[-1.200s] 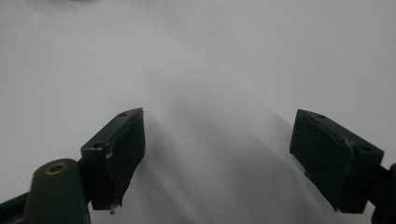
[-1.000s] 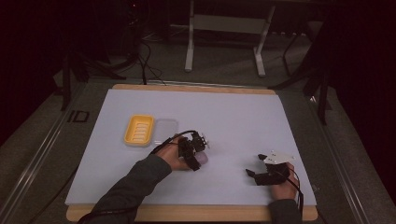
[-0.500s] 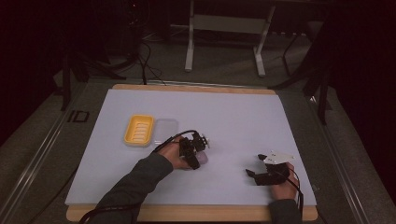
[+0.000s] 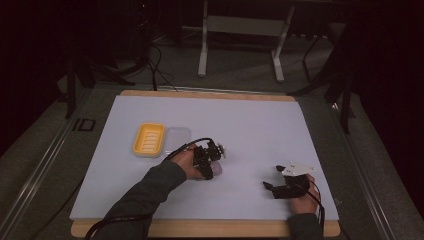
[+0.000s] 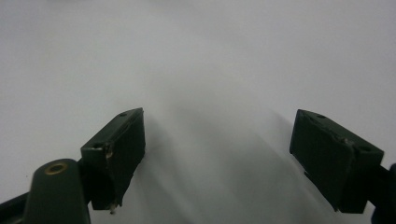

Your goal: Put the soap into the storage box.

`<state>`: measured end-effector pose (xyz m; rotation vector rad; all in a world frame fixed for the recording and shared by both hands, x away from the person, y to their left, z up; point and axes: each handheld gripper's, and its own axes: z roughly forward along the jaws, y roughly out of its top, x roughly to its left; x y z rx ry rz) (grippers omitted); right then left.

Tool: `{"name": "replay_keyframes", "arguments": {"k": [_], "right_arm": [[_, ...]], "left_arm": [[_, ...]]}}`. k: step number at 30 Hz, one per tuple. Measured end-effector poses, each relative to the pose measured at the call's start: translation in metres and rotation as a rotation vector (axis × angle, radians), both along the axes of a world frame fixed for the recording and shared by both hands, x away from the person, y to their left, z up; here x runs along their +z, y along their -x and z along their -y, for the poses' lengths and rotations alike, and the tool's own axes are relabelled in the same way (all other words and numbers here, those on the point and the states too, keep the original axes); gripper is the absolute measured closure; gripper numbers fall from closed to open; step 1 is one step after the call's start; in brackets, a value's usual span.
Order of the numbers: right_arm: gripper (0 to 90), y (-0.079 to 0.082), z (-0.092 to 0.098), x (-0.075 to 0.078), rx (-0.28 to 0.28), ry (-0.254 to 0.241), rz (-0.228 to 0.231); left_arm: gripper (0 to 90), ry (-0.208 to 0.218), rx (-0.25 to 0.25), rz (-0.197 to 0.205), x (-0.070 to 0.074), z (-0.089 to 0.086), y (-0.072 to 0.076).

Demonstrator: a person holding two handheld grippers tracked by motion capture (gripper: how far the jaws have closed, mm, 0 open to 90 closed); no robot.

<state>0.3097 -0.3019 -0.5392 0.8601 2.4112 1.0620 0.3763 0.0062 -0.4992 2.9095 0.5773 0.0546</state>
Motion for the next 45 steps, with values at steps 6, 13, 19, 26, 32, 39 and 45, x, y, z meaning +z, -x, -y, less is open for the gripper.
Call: {"name": "replay_keyframes", "arguments": {"k": [6,13,19,26,32,39,45], "right_arm": [[18.1,0.000,0.000,0.000,0.000,0.004,-0.002],[18.1,0.000,-0.001,0.000,0.006,0.007,0.002],[18.0,0.000,-0.001,0.000,0.004,0.010,0.001],[18.1,0.000,-0.001,0.000,0.006,0.008,0.002],[18.1,0.000,-0.001,0.000,0.006,0.011,0.003],[18.0,0.000,-0.001,0.000,0.005,0.011,0.001],[18.1,0.000,-0.001,0.000,0.006,0.013,0.002]], "left_arm": [[49.1,-0.018,0.013,0.002,0.001,0.003,0.001],[49.3,-0.022,-0.005,-0.008,0.004,0.002,-0.001],[49.4,-0.035,-0.015,0.006,0.007,0.000,-0.002],[49.5,-0.031,-0.007,0.030,0.009,-0.003,-0.003],[49.5,-0.014,0.006,0.038,0.016,-0.006,-0.006],[49.5,-0.013,0.018,0.026,0.019,-0.014,-0.010],[49.5,-0.004,0.037,0.023,0.023,-0.021,-0.013]]}}
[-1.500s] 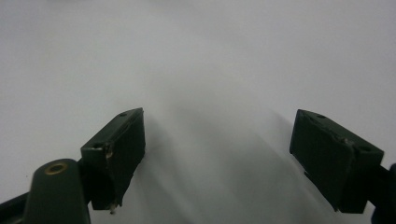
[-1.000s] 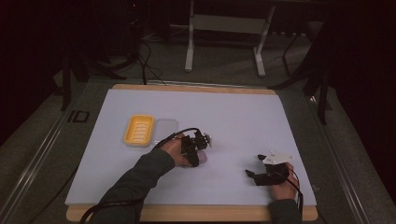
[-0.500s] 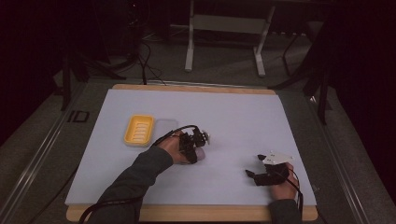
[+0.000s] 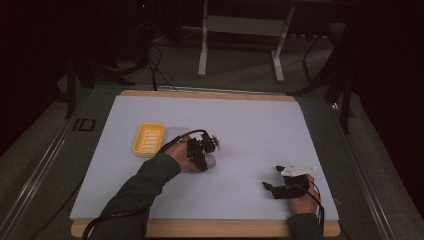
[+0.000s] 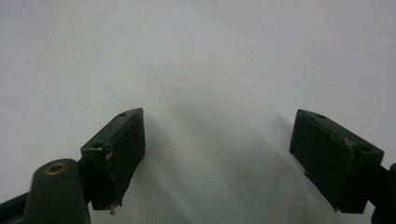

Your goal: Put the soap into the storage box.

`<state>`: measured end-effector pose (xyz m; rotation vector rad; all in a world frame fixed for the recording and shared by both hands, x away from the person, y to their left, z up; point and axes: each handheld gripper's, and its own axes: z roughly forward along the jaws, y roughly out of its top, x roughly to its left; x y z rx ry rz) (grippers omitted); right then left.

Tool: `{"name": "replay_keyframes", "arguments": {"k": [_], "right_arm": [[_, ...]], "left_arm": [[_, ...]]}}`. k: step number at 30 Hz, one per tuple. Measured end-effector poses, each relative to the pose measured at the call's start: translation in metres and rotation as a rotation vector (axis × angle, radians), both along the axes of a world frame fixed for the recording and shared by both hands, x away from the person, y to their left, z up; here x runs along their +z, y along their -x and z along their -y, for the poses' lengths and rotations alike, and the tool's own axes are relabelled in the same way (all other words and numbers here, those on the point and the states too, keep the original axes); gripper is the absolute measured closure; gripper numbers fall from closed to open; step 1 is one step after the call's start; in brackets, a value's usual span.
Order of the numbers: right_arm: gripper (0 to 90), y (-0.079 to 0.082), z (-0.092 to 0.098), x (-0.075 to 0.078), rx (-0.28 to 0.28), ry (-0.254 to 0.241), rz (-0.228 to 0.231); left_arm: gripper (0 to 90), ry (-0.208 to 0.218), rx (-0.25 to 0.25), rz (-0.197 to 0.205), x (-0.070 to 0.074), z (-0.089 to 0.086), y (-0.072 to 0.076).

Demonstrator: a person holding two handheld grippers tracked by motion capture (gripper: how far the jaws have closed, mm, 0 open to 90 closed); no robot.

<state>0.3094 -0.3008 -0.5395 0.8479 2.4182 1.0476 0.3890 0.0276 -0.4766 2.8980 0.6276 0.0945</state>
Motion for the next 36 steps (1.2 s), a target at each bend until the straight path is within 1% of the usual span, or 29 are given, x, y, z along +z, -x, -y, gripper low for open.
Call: {"name": "replay_keyframes", "arguments": {"k": [3,6,9,12,14,17,21,24,32,35,36], "right_arm": [[18.0,0.000,0.000,0.000,-0.001,-0.001,0.000],[18.0,0.000,0.000,0.000,-0.001,-0.001,0.000],[18.0,0.000,0.000,0.000,-0.002,-0.002,0.002],[18.0,0.000,0.001,0.001,-0.003,-0.005,0.007],[18.1,0.001,0.001,0.001,-0.003,-0.008,0.006],[18.0,0.001,0.001,0.001,-0.003,-0.007,0.005],[18.1,0.001,0.001,0.001,-0.003,-0.013,0.006],[18.0,0.001,0.001,0.001,-0.003,-0.013,0.007],[18.0,0.001,0.001,0.001,-0.003,-0.012,0.007],[18.0,0.001,0.001,0.001,-0.004,-0.013,0.007],[18.0,0.001,0.001,0.001,-0.003,-0.013,0.007]], "left_arm": [[49.5,-0.007,0.001,-0.012,0.002,-0.003,-0.002],[49.5,-0.024,0.001,-0.008,0.002,-0.005,-0.003],[49.5,-0.020,0.012,-0.007,0.002,-0.008,-0.004],[49.5,-0.018,0.027,-0.014,0.003,-0.012,-0.007],[49.5,-0.019,0.037,-0.009,0.004,-0.014,-0.008],[49.5,-0.006,0.055,-0.009,0.007,-0.019,-0.011],[49.5,-0.001,0.077,-0.003,0.010,-0.025,-0.013],[49.5,-0.023,0.084,0.007,0.011,-0.029,-0.015],[49.5,-0.022,0.122,0.009,0.016,-0.043,-0.021],[49.5,-0.027,0.131,0.015,0.018,-0.048,-0.023],[49.5,-0.032,0.143,0.021,0.019,-0.051,-0.025]]}}
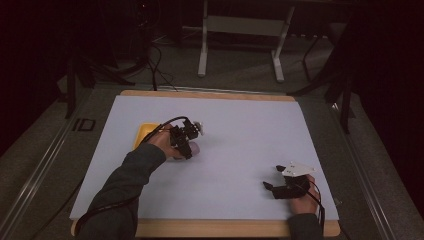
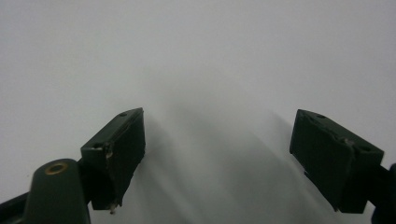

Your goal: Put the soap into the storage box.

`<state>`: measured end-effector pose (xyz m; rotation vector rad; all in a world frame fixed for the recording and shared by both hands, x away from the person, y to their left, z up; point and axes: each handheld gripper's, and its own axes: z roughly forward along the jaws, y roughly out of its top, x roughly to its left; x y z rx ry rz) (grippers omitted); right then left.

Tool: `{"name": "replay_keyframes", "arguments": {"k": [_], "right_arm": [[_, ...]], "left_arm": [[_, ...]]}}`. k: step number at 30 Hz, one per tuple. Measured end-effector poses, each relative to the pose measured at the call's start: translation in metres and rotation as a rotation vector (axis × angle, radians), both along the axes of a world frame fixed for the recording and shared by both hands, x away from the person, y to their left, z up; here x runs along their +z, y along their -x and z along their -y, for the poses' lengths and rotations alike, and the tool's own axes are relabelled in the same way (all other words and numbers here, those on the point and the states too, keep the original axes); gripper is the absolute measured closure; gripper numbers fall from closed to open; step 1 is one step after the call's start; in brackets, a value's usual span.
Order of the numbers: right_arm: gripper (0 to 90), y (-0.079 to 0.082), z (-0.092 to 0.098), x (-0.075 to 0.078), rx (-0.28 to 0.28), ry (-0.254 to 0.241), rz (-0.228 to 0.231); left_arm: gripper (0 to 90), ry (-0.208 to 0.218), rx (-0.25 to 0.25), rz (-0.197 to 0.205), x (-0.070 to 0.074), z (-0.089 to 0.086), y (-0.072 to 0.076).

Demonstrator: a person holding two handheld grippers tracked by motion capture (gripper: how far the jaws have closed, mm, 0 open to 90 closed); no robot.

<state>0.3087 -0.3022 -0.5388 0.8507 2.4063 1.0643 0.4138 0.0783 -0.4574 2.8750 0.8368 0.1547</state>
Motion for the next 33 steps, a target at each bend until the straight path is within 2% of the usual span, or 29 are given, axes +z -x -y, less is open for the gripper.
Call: {"name": "replay_keyframes", "arguments": {"k": [12,33], "right_arm": [[18.0,0.000,0.000,0.000,0.000,-0.001,0.000],[18.1,0.000,0.001,0.000,0.000,-0.013,0.005]], "left_arm": [[49.5,-0.011,0.053,-0.006,0.003,-0.019,-0.011],[49.5,0.017,0.180,0.005,0.011,-0.055,-0.023]]}}
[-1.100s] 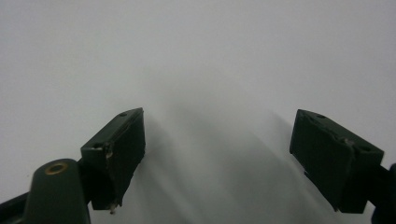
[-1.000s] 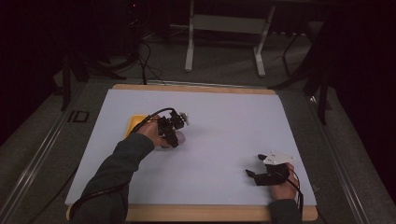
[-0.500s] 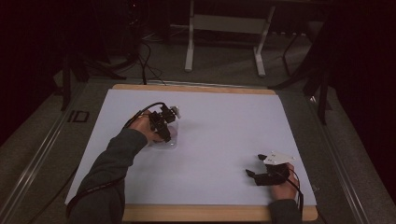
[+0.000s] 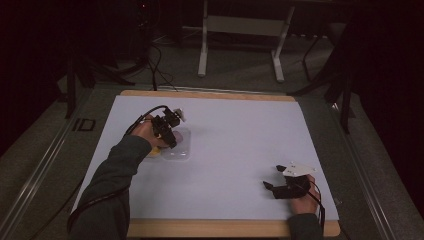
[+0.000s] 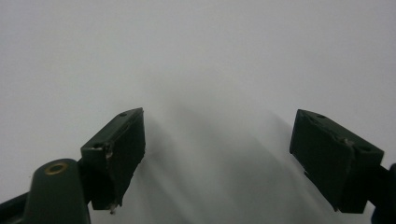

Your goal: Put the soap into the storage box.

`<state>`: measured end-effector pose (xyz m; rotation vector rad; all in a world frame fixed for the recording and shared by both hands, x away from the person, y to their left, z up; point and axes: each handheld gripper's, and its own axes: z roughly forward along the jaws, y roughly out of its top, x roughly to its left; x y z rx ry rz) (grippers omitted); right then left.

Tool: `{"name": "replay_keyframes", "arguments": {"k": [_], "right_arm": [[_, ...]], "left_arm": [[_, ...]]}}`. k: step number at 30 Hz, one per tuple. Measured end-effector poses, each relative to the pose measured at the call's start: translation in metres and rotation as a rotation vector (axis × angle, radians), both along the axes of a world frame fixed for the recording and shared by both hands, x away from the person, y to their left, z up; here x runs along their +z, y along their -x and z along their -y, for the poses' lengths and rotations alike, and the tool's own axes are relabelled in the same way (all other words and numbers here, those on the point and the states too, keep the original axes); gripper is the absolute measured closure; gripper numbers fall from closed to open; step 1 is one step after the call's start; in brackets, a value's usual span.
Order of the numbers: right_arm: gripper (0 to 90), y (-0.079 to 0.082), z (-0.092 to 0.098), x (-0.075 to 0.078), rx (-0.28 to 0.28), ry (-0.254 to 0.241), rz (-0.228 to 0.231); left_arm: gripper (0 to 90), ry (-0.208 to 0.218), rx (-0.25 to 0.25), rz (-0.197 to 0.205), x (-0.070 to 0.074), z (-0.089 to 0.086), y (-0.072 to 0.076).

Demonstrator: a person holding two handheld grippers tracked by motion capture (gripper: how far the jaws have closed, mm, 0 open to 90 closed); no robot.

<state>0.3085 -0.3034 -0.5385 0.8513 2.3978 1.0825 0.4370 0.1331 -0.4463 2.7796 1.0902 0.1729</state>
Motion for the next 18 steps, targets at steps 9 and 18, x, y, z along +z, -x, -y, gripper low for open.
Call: {"name": "replay_keyframes", "arguments": {"k": [9,18], "right_arm": [[18.1,0.000,0.001,0.000,0.000,-0.006,0.000],[18.1,0.001,0.003,0.001,-0.001,-0.031,0.004]], "left_arm": [[49.5,0.011,0.060,0.010,-0.001,-0.017,-0.005],[49.5,0.014,0.086,0.010,-0.001,-0.024,-0.007]]}}
